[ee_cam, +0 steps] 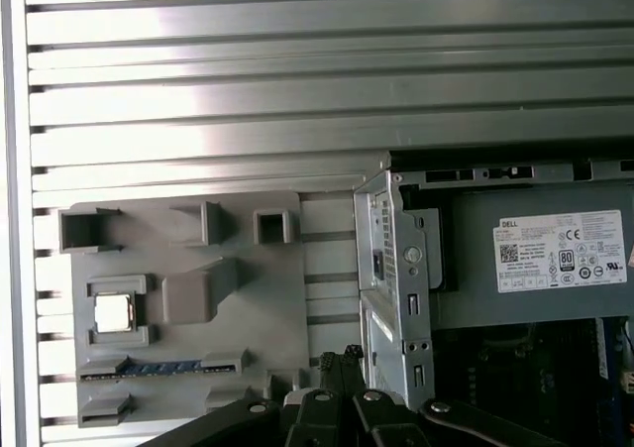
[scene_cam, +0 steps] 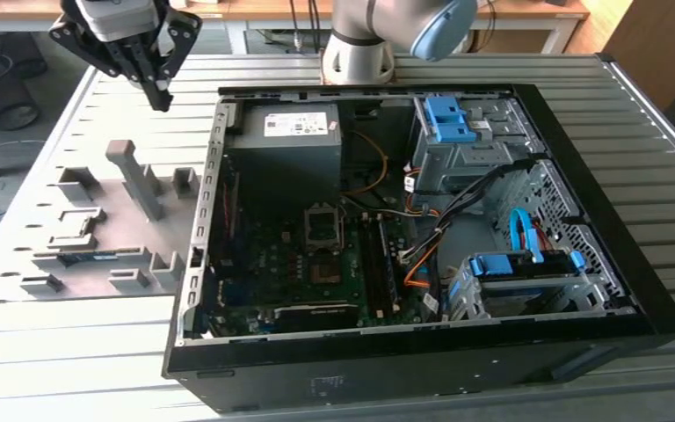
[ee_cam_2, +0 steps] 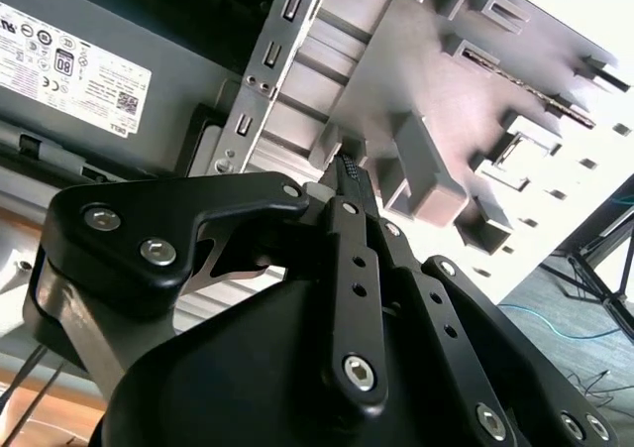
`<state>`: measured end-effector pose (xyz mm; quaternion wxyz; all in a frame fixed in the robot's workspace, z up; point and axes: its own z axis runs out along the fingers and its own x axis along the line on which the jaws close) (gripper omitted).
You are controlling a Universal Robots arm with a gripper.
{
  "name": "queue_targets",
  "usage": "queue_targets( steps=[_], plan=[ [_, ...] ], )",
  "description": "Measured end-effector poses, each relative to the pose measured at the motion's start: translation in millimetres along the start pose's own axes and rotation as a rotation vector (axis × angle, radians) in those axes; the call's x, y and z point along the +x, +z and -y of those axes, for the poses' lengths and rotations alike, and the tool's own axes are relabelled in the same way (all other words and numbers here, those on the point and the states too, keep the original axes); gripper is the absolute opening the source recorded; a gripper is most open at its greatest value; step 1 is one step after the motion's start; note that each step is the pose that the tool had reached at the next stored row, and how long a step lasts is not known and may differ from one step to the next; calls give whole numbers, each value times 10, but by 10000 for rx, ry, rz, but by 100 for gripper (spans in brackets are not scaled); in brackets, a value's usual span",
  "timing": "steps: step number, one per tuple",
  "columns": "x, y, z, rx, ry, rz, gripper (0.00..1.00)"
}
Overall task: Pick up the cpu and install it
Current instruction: 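Reach for the cpu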
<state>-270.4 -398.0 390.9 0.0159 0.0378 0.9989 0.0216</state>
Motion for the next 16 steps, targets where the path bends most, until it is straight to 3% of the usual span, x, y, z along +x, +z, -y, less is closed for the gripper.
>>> queue_targets(
  steps=[7,16],
  plan=[
    [136,-1,10,0,0,0,10],
    [254,-1,19,0,0,0,10]
  ],
)
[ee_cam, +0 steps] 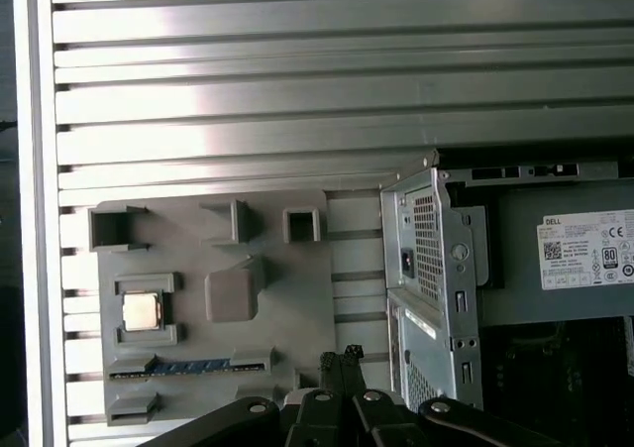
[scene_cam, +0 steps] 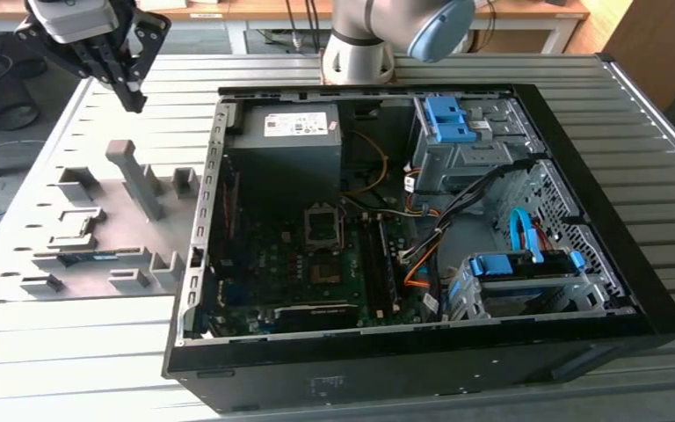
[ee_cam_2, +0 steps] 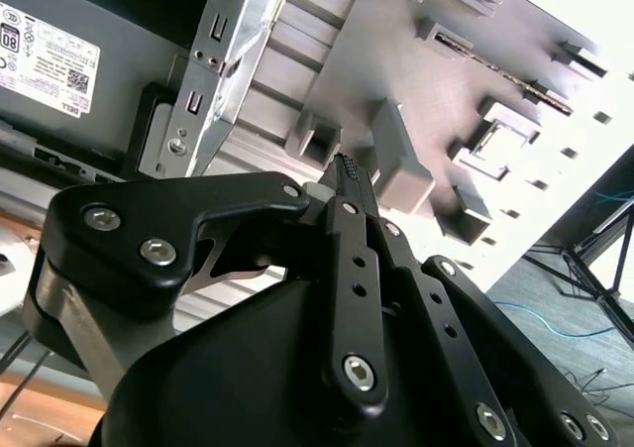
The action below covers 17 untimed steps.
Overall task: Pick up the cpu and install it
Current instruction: 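Reach for the cpu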
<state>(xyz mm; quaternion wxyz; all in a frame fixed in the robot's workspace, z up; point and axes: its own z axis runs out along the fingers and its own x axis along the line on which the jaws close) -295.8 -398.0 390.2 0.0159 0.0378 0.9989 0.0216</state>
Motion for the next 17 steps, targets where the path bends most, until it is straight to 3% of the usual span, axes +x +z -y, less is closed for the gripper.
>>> queue_targets(
  steps=[17],
  plan=[
    [247,-2,19,0,0,0,10]
  ],
)
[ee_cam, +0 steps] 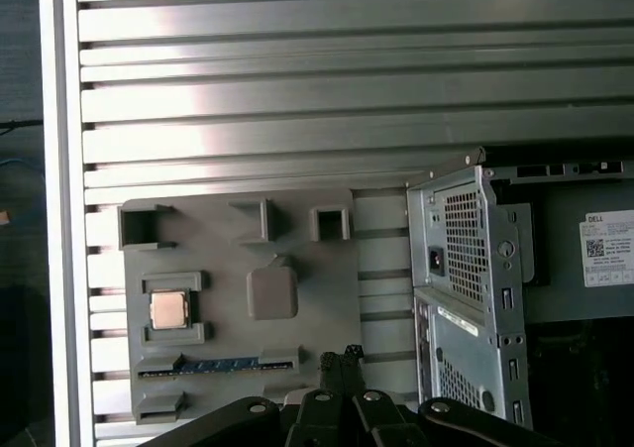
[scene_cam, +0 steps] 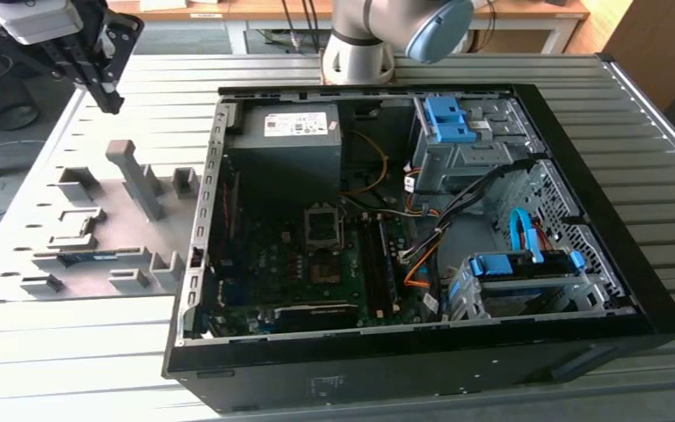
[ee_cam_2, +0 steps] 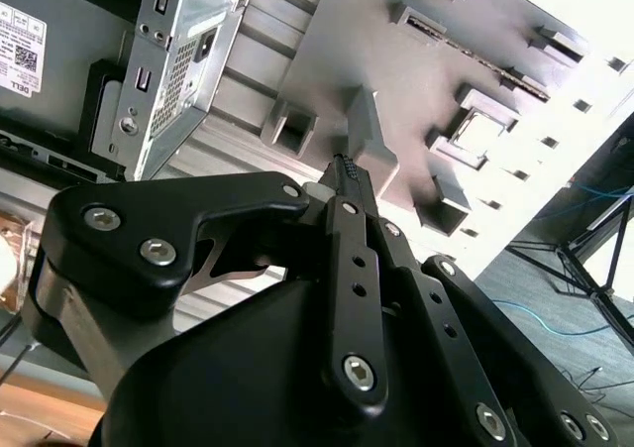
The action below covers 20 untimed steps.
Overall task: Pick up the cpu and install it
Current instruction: 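Reach for the cpu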
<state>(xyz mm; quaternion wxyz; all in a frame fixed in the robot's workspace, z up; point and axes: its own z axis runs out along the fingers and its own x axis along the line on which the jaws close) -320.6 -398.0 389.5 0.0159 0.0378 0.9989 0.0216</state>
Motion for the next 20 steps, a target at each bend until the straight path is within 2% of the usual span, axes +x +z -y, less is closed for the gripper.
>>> queue_targets(
  steps=[20],
  plan=[
    [256,-2,20,0,0,0,10]
  ],
)
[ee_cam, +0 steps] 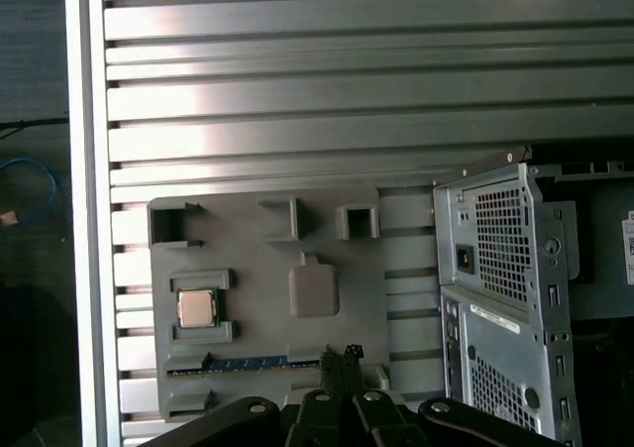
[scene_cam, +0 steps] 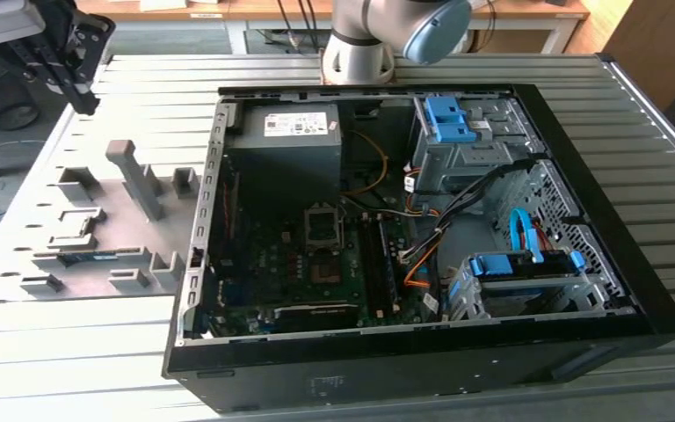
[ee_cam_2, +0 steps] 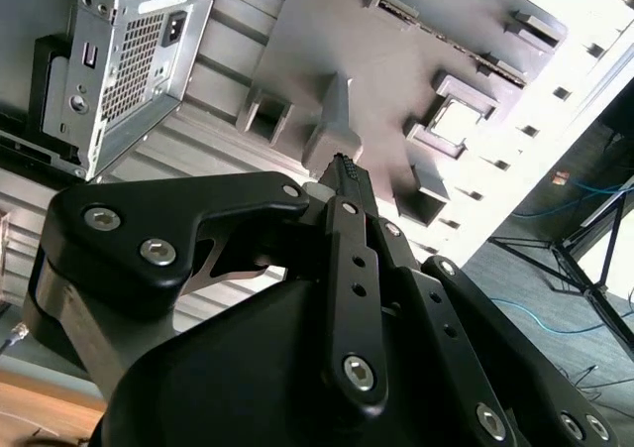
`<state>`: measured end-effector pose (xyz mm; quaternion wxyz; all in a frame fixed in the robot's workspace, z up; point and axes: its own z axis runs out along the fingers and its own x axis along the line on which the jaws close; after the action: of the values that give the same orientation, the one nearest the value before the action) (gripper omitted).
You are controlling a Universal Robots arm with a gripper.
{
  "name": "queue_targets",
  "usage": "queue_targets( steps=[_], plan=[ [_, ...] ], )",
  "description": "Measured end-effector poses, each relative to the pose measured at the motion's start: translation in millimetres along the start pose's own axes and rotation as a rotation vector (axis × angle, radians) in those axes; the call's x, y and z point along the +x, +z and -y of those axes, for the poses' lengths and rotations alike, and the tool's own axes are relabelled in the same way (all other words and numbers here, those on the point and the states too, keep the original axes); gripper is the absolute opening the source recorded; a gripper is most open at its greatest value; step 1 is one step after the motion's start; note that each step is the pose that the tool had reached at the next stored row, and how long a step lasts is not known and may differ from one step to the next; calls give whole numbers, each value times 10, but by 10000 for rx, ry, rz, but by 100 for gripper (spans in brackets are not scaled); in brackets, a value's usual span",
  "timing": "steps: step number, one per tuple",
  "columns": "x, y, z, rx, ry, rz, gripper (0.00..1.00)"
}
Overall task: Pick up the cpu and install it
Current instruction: 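Reach for the cpu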
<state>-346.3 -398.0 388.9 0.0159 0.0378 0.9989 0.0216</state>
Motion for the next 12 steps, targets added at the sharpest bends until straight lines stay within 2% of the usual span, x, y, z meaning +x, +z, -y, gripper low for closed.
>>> queue_targets(
  steps=[12],
  plan=[
    [160,-1,12,1,0,0,10]
  ],
)
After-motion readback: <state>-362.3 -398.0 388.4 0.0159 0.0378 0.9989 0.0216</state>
